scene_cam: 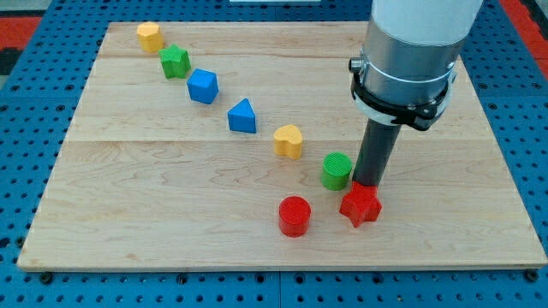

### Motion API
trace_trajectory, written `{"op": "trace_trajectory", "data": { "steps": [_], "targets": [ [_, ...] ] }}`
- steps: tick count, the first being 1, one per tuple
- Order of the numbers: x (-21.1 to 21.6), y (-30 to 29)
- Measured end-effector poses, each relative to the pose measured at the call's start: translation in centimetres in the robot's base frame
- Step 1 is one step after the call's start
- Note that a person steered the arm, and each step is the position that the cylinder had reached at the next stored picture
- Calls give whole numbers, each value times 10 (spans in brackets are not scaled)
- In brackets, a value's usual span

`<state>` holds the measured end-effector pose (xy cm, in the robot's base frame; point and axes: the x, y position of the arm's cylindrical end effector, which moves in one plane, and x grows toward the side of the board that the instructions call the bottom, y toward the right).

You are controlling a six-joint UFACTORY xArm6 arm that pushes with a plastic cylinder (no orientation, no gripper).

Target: Push the red star closer to red circle

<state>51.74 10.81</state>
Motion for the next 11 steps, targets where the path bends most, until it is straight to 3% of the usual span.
{"op": "trace_trajectory", "data": {
  "steps": [3,6,7,11],
  "targets": [
    [16,-38],
    [16,69],
    [42,69],
    [48,-36]
  ]
}}
